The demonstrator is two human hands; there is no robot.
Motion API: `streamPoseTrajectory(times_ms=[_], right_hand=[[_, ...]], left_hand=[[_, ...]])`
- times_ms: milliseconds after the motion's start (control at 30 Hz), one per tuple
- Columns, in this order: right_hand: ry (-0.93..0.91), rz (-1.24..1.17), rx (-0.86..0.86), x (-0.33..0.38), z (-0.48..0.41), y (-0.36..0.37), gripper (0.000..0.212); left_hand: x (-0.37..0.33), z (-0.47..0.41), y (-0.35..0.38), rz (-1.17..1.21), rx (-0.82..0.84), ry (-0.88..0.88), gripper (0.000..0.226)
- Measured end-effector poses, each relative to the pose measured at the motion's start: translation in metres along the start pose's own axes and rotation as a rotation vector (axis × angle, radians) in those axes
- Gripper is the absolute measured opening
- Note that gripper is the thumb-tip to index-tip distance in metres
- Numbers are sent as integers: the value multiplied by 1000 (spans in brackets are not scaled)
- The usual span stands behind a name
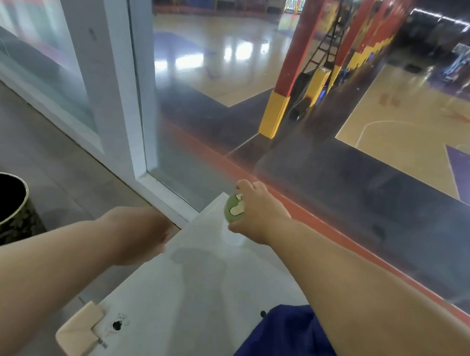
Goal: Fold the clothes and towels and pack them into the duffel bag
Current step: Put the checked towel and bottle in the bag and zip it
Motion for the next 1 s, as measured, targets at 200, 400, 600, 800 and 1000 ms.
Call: streamPoseTrajectory(times_ms=[200, 400, 600, 800, 1000], right_hand=[[38, 83, -95, -16, 79, -48, 59], [69, 59, -274, -32, 186, -116, 58], [138, -61, -470, -68, 293, -150, 58], [174, -166, -613, -107, 378, -131, 64], [186, -268, -654, -141, 417, -103, 67]], left_hand=[[-34, 38, -6, 30, -38, 66, 23], [-86, 98, -30, 165, -142, 112, 22], [-169, 143, -53, 341, -272, 262, 23], [-244, 161, -47, 565, -384, 356, 19], [-289, 147, -13, 324, -202, 379, 54]])
Point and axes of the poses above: each hand's wrist, its own z-axis away from the middle knuckle, its own y-axis out of the palm, x = y × z, the point moved 8 cm from there along -z, towards the middle knuckle, and after that the axes turned 4 degrees about -y, right-handed, at the moved point
